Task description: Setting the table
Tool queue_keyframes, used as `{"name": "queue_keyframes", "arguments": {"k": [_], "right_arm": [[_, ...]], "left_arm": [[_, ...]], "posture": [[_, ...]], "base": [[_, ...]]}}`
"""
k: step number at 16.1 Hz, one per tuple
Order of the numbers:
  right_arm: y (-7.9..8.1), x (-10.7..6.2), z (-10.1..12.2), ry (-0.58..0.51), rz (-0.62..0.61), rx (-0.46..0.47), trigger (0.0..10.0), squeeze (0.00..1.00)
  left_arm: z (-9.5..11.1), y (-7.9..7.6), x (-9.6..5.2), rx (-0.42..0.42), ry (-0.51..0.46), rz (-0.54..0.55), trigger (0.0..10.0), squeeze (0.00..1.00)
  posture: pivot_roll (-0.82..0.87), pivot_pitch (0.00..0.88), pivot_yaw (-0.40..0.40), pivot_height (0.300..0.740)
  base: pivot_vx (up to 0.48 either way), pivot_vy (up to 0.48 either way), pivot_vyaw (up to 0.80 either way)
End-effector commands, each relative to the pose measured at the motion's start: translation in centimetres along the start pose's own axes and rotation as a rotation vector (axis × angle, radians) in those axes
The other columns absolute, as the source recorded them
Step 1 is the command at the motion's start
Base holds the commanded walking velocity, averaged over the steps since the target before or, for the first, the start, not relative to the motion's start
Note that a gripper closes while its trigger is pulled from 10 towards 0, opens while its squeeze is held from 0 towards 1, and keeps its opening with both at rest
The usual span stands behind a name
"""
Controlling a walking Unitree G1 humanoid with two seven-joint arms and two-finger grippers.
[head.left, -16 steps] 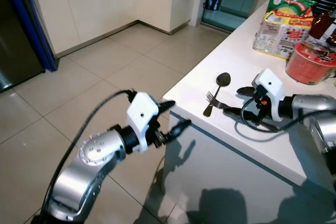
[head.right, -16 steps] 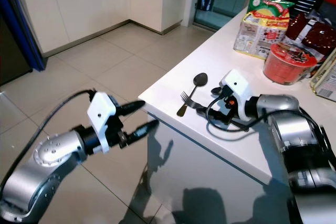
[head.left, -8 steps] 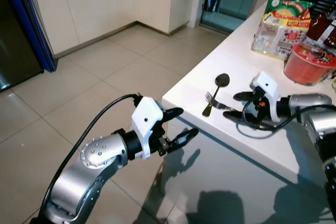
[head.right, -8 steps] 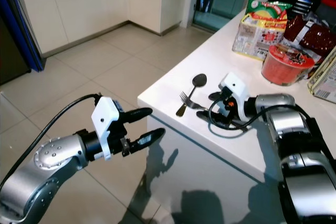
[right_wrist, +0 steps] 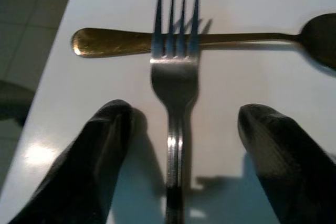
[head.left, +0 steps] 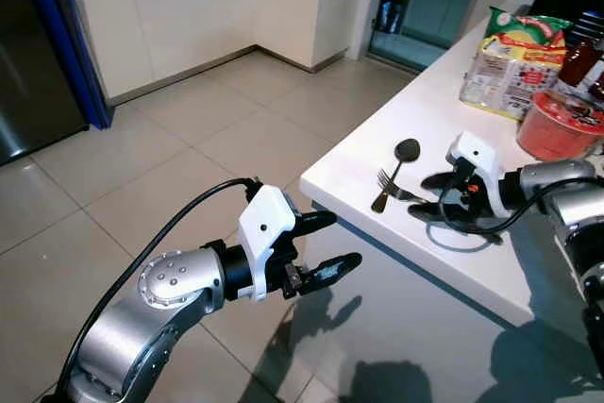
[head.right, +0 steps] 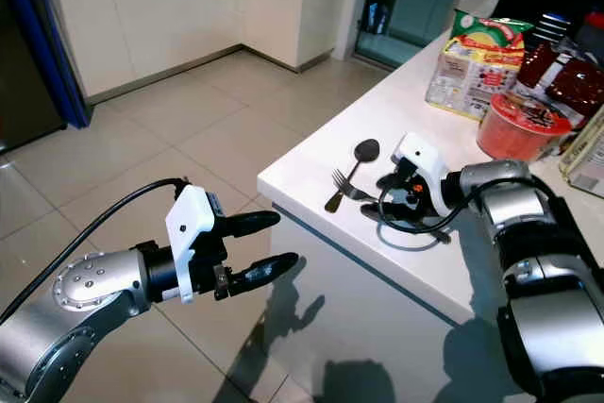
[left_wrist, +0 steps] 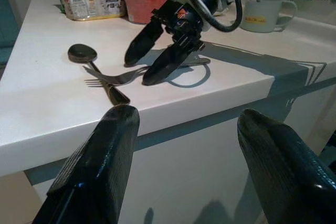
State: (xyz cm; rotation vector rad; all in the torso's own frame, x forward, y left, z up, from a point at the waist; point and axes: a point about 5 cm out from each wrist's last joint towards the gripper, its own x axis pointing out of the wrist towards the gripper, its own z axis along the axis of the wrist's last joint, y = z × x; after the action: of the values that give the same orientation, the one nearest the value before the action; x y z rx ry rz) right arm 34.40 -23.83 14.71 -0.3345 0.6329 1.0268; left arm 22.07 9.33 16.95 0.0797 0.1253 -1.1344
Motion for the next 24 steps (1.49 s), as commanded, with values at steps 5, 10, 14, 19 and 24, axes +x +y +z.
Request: {"name": "queue_keyframes", "arguments": {"k": [5, 10, 14, 19, 24], "right_arm": [[1.0, -0.3, -3.0, 0.127, 0.168, 0.175, 0.0, 0.00], [1.1, -0.9, -3.4, 0.145, 0.202, 0.202, 0.0, 0.00], [1.2, -0.8, -3.3, 0.127, 0.208, 0.204, 0.0, 0.00], [1.1, -1.1, -3.4, 0.087, 0.189, 0.204, 0.0, 0.00], [1.2, -1.0, -3.3, 0.018, 0.190, 0.226, 0.0, 0.00]], "left_arm": [[0.2, 0.0, 0.3, -0.001, 0.009, -0.034, 10.0, 0.00], [0.3, 0.1, 0.4, 0.002, 0.010, -0.047, 10.0, 0.00], [0.4, -0.1, 0.5, 0.000, 0.007, -0.053, 10.0, 0.00], [0.4, 0.0, 0.9, 0.007, -0.002, -0.054, 10.0, 0.00], [0.6, 0.2, 1.2, 0.008, -0.015, -0.052, 10.0, 0.00]], "posture": [[-0.02, 0.000, -0.056, 0.740], [-0.03, 0.000, -0.053, 0.740], [-0.03, 0.000, -0.053, 0.740], [-0.04, 0.000, -0.052, 0.740], [-0.05, 0.000, -0.050, 0.740]], "base": [[0.000, 0.000, 0.00], [0.000, 0.000, 0.00], [0.000, 0.000, 0.00], [0.000, 0.000, 0.00], [0.000, 0.000, 0.00]]}}
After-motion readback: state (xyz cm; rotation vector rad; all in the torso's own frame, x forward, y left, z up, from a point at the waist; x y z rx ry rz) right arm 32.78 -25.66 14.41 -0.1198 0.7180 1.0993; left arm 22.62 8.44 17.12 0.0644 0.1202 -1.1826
